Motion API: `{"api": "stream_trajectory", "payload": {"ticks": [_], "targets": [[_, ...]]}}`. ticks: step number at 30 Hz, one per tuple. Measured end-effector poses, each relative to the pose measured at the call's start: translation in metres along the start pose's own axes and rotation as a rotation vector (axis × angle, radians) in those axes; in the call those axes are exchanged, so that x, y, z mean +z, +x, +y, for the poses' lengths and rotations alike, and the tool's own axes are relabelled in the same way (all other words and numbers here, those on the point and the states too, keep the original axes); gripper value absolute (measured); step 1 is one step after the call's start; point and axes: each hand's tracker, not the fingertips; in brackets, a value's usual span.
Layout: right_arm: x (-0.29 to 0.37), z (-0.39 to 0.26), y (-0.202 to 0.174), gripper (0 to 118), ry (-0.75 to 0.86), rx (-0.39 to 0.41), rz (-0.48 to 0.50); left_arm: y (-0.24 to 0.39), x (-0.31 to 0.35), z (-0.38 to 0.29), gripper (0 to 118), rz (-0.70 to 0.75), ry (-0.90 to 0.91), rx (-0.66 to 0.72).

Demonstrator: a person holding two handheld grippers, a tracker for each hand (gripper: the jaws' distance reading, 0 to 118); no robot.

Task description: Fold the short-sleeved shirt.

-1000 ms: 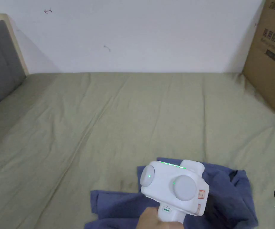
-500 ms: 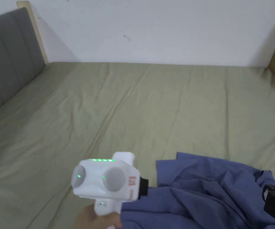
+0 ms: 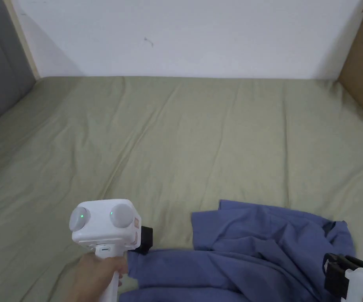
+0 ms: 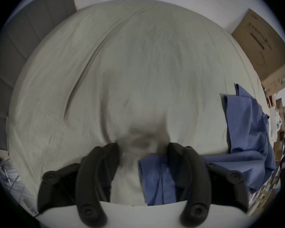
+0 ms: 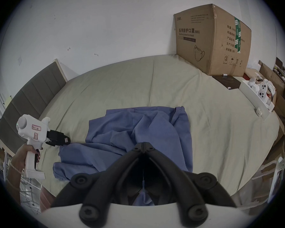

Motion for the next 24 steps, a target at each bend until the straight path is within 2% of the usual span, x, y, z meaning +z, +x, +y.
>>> {"api": "stream_trajectory", "payload": {"ticks": [1, 2, 3, 4, 6, 13, 16, 18, 19, 20, 22, 23, 24], "targets": [[-0.001, 0.0, 0.001, 0, -0.006, -0.002, 0.002, 0.002, 0.003, -0.003, 46, -0.016, -0.001, 0.032], [-0.002, 0.0, 0.001, 0, -0.012, -0.004, 0.002, 0.001, 0.006, -0.002, 31, -0.015, 0.006, 0.048], [-0.003, -0.001, 0.004, 0, -0.015, -0.003, 0.002, -0.001, 0.009, -0.002, 8, -0.019, 0.013, 0.082], [-0.003, -0.002, 0.005, 0, -0.017, -0.001, 0.003, -0.004, 0.013, -0.001, 1, -0.028, 0.021, 0.143], [-0.001, -0.003, 0.008, 0, -0.02, 0.004, 0.005, -0.017, 0.018, -0.001, 1, -0.063, 0.037, 0.231], [-0.003, 0.0, 0.017, 0, -0.028, -0.011, 0.008, -0.009, 0.054, -0.007, 1, -0.068, 0.11, 0.098], [-0.004, 0.013, 0.022, 0, -0.009, -0.041, 0.099, -0.016, 0.081, -0.006, 1, -0.195, 0.175, 0.102], [-0.013, 0.032, 0.023, 0, -0.016, -0.047, 0.16, -0.022, 0.102, -0.003, 1, -0.176, 0.212, 0.065], [-0.018, 0.041, 0.02, 1, -0.019, -0.023, 0.154, -0.024, 0.109, -0.003, 1, -0.17, 0.24, 0.047], [-0.027, 0.054, 0.017, 23, -0.005, 0.004, 0.139, -0.027, 0.118, -0.003, 1, -0.164, 0.254, 0.02], [-0.058, 0.078, 0.009, 85, -0.013, 0.098, 0.146, -0.019, 0.127, -0.002, 1, -0.181, 0.283, 0.019], [-0.073, 0.091, 0.0, 96, -0.056, 0.134, 0.159, -0.022, 0.132, -0.001, 1, -0.191, 0.287, 0.019], [-0.095, 0.101, -0.006, 96, -0.088, 0.179, 0.168, -0.024, 0.137, -0.001, 1, -0.198, 0.298, 0.021]]}}
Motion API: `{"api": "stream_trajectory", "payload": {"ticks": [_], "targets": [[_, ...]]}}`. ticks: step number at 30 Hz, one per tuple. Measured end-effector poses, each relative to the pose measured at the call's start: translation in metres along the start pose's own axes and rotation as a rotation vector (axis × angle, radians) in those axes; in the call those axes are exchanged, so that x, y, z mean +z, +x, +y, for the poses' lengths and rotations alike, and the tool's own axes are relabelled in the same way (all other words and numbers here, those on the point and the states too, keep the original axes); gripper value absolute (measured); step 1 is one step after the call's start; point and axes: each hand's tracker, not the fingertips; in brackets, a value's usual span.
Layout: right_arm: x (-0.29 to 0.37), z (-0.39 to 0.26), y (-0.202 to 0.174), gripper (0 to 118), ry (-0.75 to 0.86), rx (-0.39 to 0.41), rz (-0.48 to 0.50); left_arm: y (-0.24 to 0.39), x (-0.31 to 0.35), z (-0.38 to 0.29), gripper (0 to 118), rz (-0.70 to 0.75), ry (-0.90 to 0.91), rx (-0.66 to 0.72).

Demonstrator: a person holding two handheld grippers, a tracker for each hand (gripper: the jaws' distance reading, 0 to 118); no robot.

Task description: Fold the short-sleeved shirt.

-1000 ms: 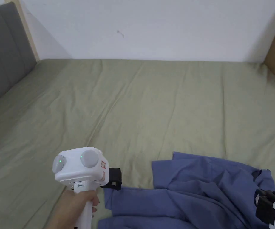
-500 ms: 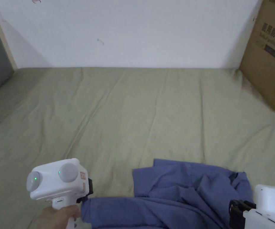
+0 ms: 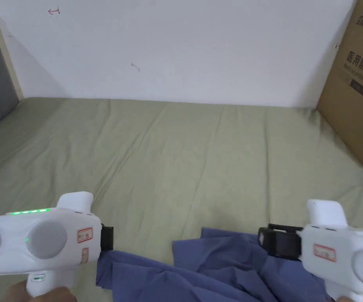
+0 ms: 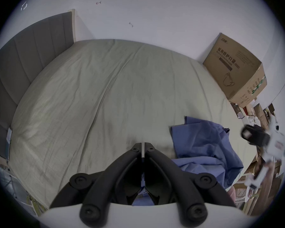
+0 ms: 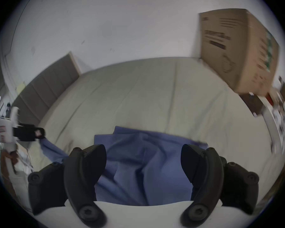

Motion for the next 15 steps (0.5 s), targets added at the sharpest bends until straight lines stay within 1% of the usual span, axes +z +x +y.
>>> {"api": "stream_trajectory", "payload": {"ticks": [2, 5, 6, 7, 8, 9, 10, 11, 12, 15], "targets": [[-0.044, 0.016, -0.003, 96, -0.071, 0.063, -0.011, 0.007, 0.001, 0.0, 1, 0.001, 0.012, -0.014], [-0.107, 0.02, -0.007, 94, -0.252, 0.173, -0.036, 0.006, 0.0, -0.002, 1, 0.003, 0.01, -0.023], [-0.125, 0.016, -0.006, 88, -0.286, 0.186, -0.039, 0.005, -0.002, -0.003, 1, 0.0, 0.007, -0.019], [-0.14, 0.011, -0.003, 62, -0.328, 0.19, -0.033, 0.004, -0.005, -0.004, 1, -0.002, 0.005, -0.019], [-0.152, 0.005, -0.002, 14, -0.381, 0.187, -0.029, 0.004, -0.008, -0.005, 1, 0.003, -0.005, -0.013], [-0.16, -0.001, -0.001, 9, -0.418, 0.161, -0.041, 0.0, -0.011, -0.005, 1, 0.007, -0.01, -0.01], [-0.16, -0.006, 0.0, 7, -0.387, 0.15, -0.052, -0.001, -0.014, -0.006, 1, 0.01, -0.016, -0.008], [-0.141, -0.005, 0.001, 6, -0.305, 0.097, -0.065, 0.0, -0.016, -0.006, 1, 0.017, -0.027, -0.009], [-0.132, -0.002, 0.002, 6, -0.27, 0.061, -0.031, 0.001, -0.016, -0.007, 1, 0.021, -0.03, -0.018], [-0.11, 0.009, 0.008, 5, -0.279, 0.093, -0.015, 0.002, -0.016, -0.005, 1, 0.027, -0.033, -0.039]]}}
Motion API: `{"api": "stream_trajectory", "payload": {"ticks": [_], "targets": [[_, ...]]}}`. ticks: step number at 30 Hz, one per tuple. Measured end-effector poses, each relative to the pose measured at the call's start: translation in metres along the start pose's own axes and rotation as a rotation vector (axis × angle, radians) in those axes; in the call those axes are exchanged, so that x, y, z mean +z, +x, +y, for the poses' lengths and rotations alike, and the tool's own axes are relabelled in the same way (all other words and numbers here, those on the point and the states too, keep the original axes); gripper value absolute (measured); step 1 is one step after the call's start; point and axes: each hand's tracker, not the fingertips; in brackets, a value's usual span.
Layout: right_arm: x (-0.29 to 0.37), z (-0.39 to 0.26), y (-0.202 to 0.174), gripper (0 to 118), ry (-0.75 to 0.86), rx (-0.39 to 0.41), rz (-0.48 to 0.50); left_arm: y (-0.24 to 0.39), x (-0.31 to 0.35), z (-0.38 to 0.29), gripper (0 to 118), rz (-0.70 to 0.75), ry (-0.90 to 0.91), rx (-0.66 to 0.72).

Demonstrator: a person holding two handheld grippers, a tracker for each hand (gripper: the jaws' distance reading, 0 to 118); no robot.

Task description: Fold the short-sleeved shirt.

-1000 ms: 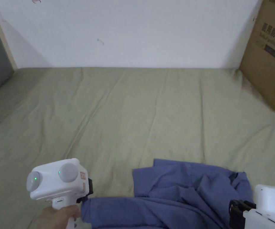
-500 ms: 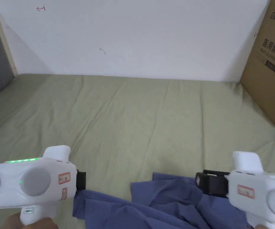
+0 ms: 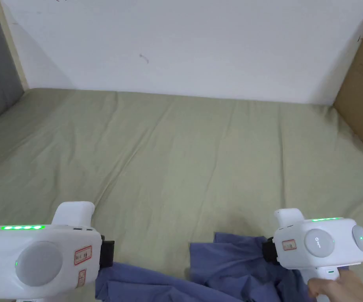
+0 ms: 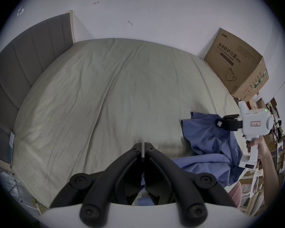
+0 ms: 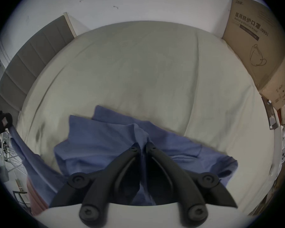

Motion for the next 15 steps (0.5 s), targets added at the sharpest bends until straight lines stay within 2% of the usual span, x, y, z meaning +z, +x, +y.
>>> {"api": "stream_trajectory", "payload": {"ticks": [5, 6, 9, 13, 15], "targets": [[0.068, 0.019, 0.013, 5, 0.148, -0.03, -0.001, 0.032, 0.022, -0.018, 1, -0.013, 0.044, 0.003], [0.085, 0.024, 0.018, 5, 0.173, -0.047, 0.017, 0.002, 0.031, 0.002, 1, -0.007, 0.059, -0.009], [0.152, 0.033, 0.014, 5, 0.274, -0.073, 0.021, 0.002, 0.056, 0.007, 1, 0.041, 0.107, -0.034], [0.234, 0.049, 0.031, 5, 0.393, -0.1, -0.056, -0.016, 0.09, 0.022, 1, 0.042, 0.157, -0.026], [0.275, 0.053, 0.043, 5, 0.452, -0.135, -0.087, 0.018, 0.116, 0.03, 1, 0.113, 0.214, -0.048]]}}
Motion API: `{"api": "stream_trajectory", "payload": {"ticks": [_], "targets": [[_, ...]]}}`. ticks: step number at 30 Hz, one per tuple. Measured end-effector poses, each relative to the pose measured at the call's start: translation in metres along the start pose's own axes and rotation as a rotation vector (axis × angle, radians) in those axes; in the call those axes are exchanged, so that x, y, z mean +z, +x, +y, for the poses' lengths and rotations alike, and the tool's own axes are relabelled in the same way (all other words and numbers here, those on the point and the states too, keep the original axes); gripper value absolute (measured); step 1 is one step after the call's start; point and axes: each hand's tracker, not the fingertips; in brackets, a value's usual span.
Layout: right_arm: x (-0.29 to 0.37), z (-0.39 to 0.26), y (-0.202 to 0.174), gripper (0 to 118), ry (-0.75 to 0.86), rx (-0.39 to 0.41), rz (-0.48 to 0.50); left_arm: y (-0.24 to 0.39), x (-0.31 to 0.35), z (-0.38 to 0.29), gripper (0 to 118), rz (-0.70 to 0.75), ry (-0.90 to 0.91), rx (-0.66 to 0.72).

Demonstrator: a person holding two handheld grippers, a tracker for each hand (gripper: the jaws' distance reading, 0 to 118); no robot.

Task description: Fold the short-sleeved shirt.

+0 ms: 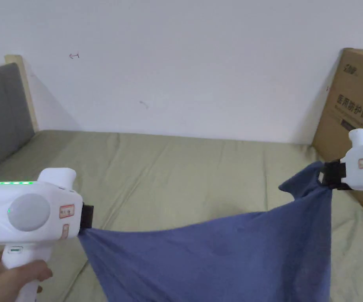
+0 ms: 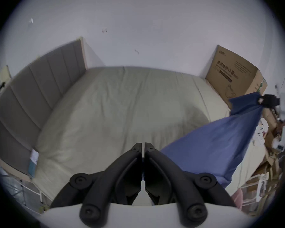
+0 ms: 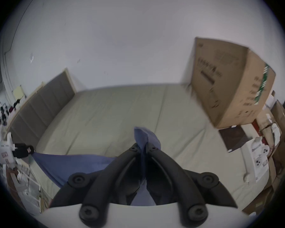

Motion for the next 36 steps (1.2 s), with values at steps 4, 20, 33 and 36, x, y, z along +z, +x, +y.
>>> {"api": "stream_trajectory", "payload": {"ticks": [4, 20, 33, 36], "targets": [[0.059, 0.042, 0.022, 5, 0.102, -0.078, 0.004, -0.015, 0.03, 0.041, 1, 0.014, 0.084, -0.006], [0.078, 0.149, 0.053, 2, 0.266, -0.265, 0.088, -0.029, 0.066, 0.199, 0, 0.12, 0.289, -0.035], [0.033, 0.295, 0.038, 2, 0.382, -0.261, 0.063, -0.047, 0.014, 0.361, 0, 0.151, 0.44, -0.001], [0.035, 0.329, 0.033, 2, 0.433, -0.257, 0.07, -0.047, 0.008, 0.396, 0, 0.176, 0.5, -0.015]]}}
